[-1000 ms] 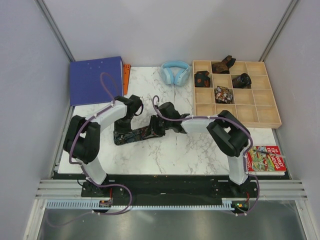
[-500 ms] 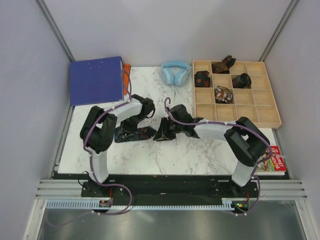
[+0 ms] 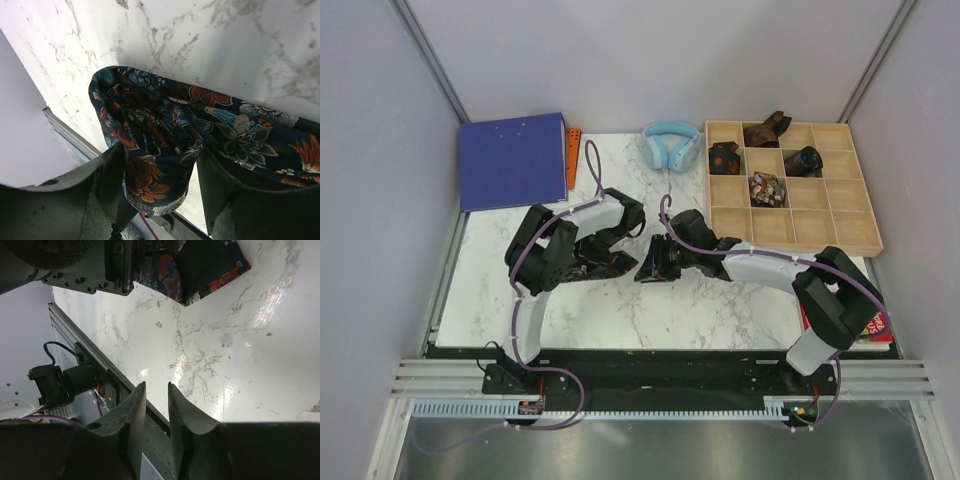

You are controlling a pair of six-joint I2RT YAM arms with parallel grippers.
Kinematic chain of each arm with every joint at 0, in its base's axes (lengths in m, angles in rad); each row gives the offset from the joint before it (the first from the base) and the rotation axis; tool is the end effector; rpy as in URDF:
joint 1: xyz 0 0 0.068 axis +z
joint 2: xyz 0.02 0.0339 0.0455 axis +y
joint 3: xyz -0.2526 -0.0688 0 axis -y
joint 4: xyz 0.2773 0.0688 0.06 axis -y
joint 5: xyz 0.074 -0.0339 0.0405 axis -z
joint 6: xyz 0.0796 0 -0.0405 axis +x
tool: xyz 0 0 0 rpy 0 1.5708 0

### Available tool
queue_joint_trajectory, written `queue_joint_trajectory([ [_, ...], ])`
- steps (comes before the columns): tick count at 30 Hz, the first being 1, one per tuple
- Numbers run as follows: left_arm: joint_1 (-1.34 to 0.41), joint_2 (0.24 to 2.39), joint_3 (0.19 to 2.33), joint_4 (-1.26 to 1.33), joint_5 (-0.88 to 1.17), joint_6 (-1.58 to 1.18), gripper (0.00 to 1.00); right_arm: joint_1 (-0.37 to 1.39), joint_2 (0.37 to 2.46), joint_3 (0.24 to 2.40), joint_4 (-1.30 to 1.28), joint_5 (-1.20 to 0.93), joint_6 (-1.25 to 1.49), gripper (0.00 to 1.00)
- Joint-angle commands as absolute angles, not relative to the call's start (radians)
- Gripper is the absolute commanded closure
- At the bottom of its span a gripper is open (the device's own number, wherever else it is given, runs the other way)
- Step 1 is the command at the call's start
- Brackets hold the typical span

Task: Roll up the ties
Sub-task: Roll the tie at the center of the board.

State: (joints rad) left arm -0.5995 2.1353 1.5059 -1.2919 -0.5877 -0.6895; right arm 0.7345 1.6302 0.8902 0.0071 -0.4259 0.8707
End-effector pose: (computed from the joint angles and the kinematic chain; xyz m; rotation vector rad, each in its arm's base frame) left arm 0.3275 -0.1703 0.0805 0.0247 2.8955 1.0071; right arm 0.2667 0.2852 0.1250 -0.0724 2.5943 1.2155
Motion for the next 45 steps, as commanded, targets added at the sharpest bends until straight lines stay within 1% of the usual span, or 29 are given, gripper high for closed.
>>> queue_joint_trajectory([
  [1, -0.612, 2.112, 1.555, -1.223, -0.505, -0.735, 0.32, 0.729, 1.583, 0.896, 0.003, -0.407, 0.854, 0.68],
  [4, -0.612, 2.054, 1.554, -1.218, -0.463, -0.730, 0.28, 0.730, 1.571, 0.910, -0.028, -0.400, 0.856, 0.68],
  [6, -0.612, 2.001, 1.551, -1.215, -0.443, -0.726, 0.22, 0.729, 1.566, 0.920, -0.043, -0.396, 0.850, 0.68],
  [7, -0.612, 1.981, 1.548, -1.209, -0.418, -0.721, 0.17, 0.730, 1.565, 0.931, -0.049, -0.388, 0.850, 0.68],
  [11, -0.612, 1.878, 1.534, -1.177, -0.347, -0.689, 0.11, 0.729, 1.560, 0.956, -0.075, -0.379, 0.844, 0.68],
  [15, -0.595, 1.770, 1.502, -1.152, -0.304, -0.677, 0.11, 0.727, 1.563, 0.985, -0.089, -0.377, 0.848, 0.68],
  [18, -0.539, 1.640, 1.413, -1.051, -0.194, -0.626, 0.12, 0.729, 1.594, 1.029, -0.103, -0.382, 0.853, 0.68],
  [19, -0.519, 1.608, 1.352, -1.028, -0.140, -0.614, 0.13, 0.729, 1.606, 1.057, -0.104, -0.388, 0.853, 0.68],
  [20, -0.496, 1.539, 1.318, -1.005, -0.120, -0.591, 0.13, 0.730, 1.621, 1.075, -0.110, -0.391, 0.856, 0.68],
  [21, -0.447, 1.507, 1.248, -0.952, -0.100, -0.578, 0.13, 0.732, 1.655, 1.094, -0.117, -0.399, 0.854, 0.68],
  [23, -0.382, 1.442, 1.177, -0.904, -0.013, -0.542, 0.13, 0.736, 1.692, 1.156, -0.124, -0.410, 0.860, 0.68],
  [24, -0.303, 1.393, 1.111, -0.882, 0.035, -0.529, 0.13, 0.745, 1.731, 1.202, -0.124, -0.419, 0.864, 0.68],
  [25, -0.261, 1.373, 1.082, -0.843, 0.137, -0.514, 0.13, 0.752, 1.750, 1.227, -0.126, -0.425, 0.868, 0.68],
  [27, -0.163, 1.335, 1.019, -0.824, 0.214, -0.470, 0.14, 0.767, 1.811, 1.279, -0.127, -0.433, 0.880, 0.69],
  [28, -0.144, 1.325, 1.006, -0.816, 0.242, -0.456, 0.14, 0.785, 1.833, 1.334, -0.130, -0.434, 0.885, 0.69],
  [33, -0.043, 1.287, 0.967, -0.805, 0.256, -0.393, 0.14, 0.839, 1.991, 1.515, -0.133, -0.443, 0.934, 0.71],
  [36, 0.033, 1.275, 0.959, -0.796, 0.293, -0.374, 0.16, 0.873, 2.069, 1.593, -0.123, -0.443, 0.954, 0.73],
  [39, 0.080, 1.267, 0.945, -0.779, 0.304, -0.383, 0.18, 0.881, 2.126, 1.632, -0.106, -0.433, 0.986, 0.77],
  [45, 0.120, 1.252, 0.894, -0.712, 0.360, -0.399, 0.19, 0.879, 2.180, 1.603, -0.071, -0.416, 1.003, 0.80],
])
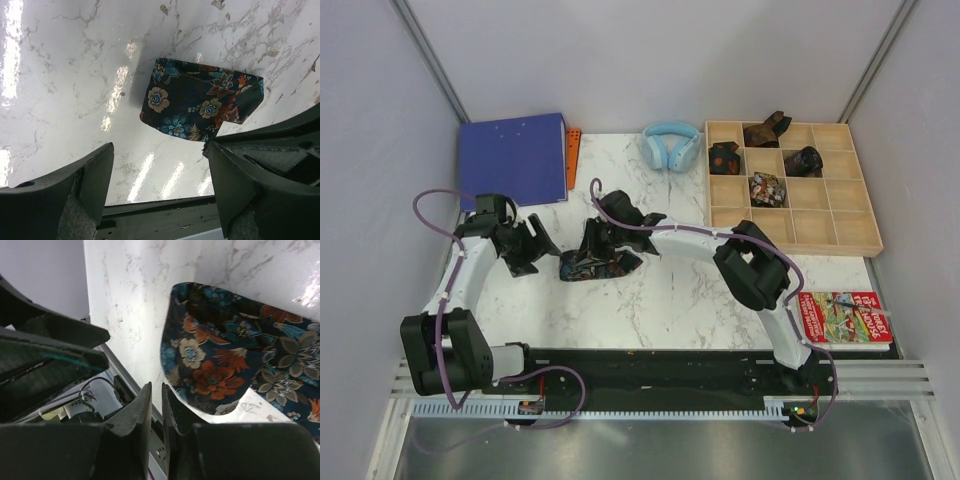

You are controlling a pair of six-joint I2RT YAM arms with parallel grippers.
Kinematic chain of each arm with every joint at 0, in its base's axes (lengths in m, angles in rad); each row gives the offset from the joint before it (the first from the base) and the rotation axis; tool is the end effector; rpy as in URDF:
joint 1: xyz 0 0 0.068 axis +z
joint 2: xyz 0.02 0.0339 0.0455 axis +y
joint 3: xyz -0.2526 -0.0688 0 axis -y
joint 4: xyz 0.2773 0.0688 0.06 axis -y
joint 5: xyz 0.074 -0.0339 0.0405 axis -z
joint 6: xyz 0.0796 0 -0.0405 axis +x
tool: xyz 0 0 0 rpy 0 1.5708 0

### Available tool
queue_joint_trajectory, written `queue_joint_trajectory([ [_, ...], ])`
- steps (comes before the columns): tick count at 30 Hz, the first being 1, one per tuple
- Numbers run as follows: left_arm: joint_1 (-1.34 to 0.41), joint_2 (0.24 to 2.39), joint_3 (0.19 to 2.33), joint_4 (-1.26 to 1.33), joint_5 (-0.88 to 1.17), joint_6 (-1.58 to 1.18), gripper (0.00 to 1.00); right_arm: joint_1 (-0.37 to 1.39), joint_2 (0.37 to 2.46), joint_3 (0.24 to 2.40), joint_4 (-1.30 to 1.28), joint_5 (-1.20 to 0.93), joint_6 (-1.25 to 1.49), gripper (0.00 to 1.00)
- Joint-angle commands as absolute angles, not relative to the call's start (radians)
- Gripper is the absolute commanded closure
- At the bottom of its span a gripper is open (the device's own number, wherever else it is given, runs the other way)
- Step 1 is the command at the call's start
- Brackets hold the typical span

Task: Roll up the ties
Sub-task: Roll the tie at the center of the board.

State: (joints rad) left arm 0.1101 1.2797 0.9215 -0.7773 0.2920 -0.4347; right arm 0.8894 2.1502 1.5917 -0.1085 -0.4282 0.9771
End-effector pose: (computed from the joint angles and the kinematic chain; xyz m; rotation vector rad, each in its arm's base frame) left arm 0.2923 0.0093 0.1782 -0.6462 2.6417 -0.4916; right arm 0.3147 0.4405 0.1382 -0.1601 2.6076 1.3496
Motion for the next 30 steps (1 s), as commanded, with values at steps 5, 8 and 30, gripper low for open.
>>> queue_joint_trajectory([
  [5, 0.117, 1.299, 0.867, -0.672, 0.443, -0.374, 0.17, 0.862, 2.194, 1.531, -0.040, -0.420, 0.997, 0.82],
  [8, 0.114, 1.344, 0.862, -0.650, 0.477, -0.361, 0.14, 0.845, 2.194, 1.483, -0.020, -0.423, 0.993, 0.82],
  [30, -0.063, 1.564, 0.919, -0.508, 0.324, -0.442, 0.18, 0.785, 2.152, 1.370, 0.057, -0.472, 0.989, 0.83],
])
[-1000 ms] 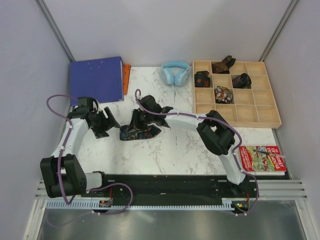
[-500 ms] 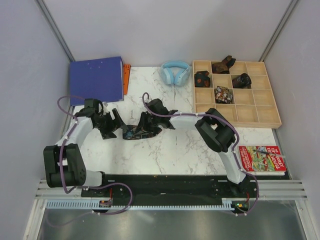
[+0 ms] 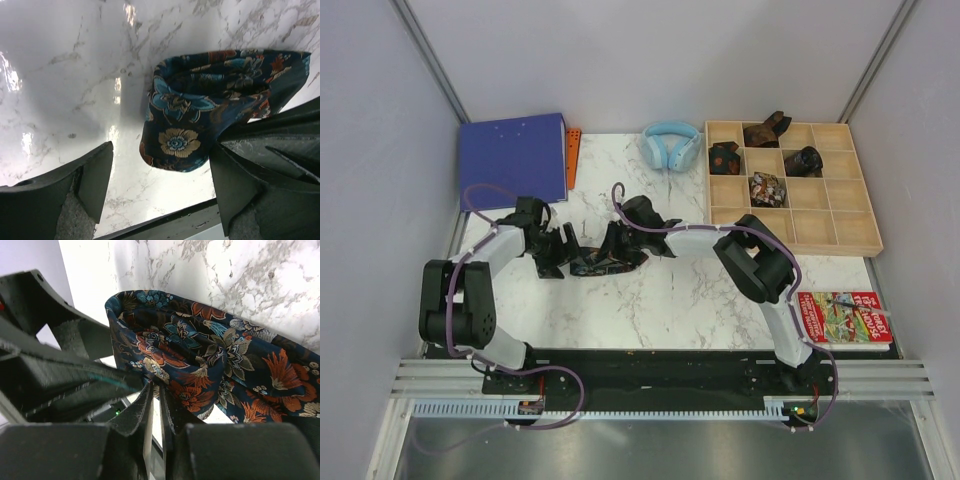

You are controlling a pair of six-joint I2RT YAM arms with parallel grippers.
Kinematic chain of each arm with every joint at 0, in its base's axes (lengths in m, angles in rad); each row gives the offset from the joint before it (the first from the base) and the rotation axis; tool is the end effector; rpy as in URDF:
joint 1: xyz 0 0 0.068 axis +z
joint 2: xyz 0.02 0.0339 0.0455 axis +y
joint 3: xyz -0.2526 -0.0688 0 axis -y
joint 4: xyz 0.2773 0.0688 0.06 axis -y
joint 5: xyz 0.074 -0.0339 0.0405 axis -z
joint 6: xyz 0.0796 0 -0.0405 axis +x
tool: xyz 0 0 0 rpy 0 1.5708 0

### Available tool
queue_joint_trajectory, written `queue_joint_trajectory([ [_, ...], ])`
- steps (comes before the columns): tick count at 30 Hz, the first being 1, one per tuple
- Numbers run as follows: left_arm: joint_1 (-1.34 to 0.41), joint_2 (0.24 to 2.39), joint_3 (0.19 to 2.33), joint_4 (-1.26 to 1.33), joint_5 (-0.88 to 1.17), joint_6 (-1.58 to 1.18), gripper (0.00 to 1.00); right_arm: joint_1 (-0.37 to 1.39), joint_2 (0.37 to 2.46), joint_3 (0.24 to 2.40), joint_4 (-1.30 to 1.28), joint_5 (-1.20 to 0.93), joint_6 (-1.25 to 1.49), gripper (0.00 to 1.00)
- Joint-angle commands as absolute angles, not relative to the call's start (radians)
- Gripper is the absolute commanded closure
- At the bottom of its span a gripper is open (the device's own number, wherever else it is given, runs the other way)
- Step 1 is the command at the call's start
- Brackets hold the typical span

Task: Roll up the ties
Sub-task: Roll the tie at the center of the board.

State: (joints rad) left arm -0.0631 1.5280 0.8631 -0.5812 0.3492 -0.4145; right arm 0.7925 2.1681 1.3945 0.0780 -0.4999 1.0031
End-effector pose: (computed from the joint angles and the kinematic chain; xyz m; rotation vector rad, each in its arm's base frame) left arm 0.3096 -0.0468 0.1010 -0.4170 2.8200 -0.5988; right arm 0.3329 0.3920 0.0793 -0.0359 2.6422 1.3774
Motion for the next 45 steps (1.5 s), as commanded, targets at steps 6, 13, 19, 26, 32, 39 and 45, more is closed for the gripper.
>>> queue_joint_trajectory([
  [6, -0.064, 1.611, 0.948, -0.436, 0.351, -0.448, 0.22, 0.785, 2.158, 1.368, 0.074, -0.483, 0.997, 0.83],
  [13, -0.133, 1.635, 0.894, -0.350, 0.287, -0.512, 0.29, 0.778, 2.171, 1.373, 0.086, -0.505, 1.002, 0.83],
  [19, -0.163, 1.614, 0.786, -0.227, 0.244, -0.568, 0.44, 0.762, 2.164, 1.353, 0.086, -0.520, 0.988, 0.82],
  [26, -0.209, 1.534, 0.739, -0.227, 0.088, -0.587, 0.62, 0.741, 2.140, 1.353, 0.078, -0.534, 0.982, 0.81],
  [32, -0.302, 1.459, 0.770, -0.325, -0.139, -0.591, 0.67, 0.710, 2.066, 1.333, 0.063, -0.541, 0.974, 0.78],
  [39, -0.383, 1.422, 0.828, -0.480, -0.388, -0.611, 0.69, 0.617, 1.915, 1.237, 0.025, -0.534, 0.940, 0.74],
  [45, -0.468, 1.427, 0.864, -0.604, -0.604, -0.670, 0.72, 0.557, 1.823, 1.125, 0.025, -0.545, 0.923, 0.74],
])
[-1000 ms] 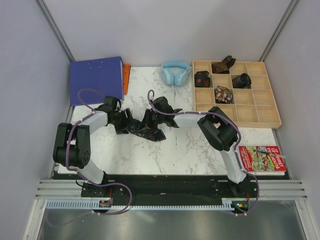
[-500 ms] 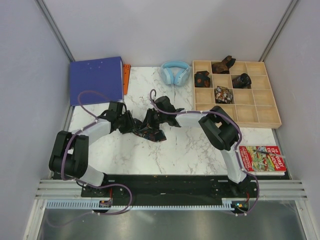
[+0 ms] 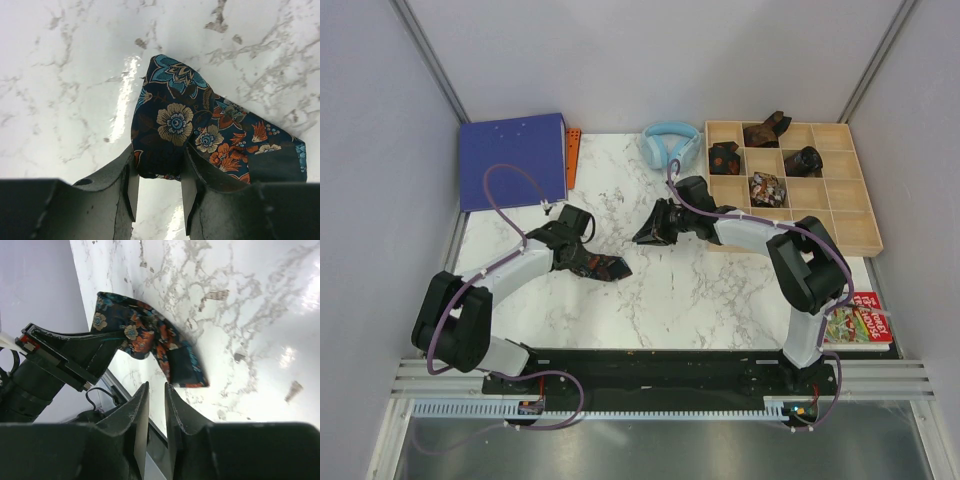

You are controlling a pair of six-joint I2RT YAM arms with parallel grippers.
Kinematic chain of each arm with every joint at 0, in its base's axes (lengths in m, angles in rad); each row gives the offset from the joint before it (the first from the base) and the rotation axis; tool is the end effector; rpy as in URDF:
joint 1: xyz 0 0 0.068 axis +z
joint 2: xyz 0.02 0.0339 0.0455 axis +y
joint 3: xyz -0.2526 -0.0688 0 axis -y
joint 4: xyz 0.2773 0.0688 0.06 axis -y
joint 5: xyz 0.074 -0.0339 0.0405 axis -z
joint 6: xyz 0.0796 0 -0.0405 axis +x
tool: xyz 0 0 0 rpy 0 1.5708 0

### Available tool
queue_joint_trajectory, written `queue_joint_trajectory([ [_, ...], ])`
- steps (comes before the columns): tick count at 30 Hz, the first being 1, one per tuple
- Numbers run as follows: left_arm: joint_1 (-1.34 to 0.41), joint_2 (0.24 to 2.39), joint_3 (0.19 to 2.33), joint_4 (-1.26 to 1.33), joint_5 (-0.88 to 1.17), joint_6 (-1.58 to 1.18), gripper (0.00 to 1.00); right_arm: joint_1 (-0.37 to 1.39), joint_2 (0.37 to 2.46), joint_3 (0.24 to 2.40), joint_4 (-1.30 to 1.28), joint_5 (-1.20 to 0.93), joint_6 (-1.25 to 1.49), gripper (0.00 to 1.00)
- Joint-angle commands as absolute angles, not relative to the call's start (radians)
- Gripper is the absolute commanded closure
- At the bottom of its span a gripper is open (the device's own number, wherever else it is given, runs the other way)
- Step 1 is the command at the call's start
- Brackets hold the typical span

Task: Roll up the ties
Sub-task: Roll the tie at the center of the board.

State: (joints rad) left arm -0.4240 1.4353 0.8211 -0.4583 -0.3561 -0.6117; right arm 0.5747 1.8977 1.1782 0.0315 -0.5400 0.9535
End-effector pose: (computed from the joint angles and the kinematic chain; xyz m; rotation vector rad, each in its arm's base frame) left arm 0.3013 -0.1056 0.1225 -0.3534 2.5151 0.0772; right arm 0.3631 0.2839 0.1248 0.1515 2.5483 1.3333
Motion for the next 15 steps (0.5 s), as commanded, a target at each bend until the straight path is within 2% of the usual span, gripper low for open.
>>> queue_joint_trajectory([
  [1, -0.489, 1.433, 0.879, -0.626, -0.636, -0.682, 0.72, 0.554, 1.813, 1.103, 0.025, -0.545, 0.923, 0.73],
  [15, -0.646, 1.604, 1.021, -0.871, -0.986, -0.828, 0.77, 0.515, 1.697, 0.982, 0.035, -0.541, 0.911, 0.74],
])
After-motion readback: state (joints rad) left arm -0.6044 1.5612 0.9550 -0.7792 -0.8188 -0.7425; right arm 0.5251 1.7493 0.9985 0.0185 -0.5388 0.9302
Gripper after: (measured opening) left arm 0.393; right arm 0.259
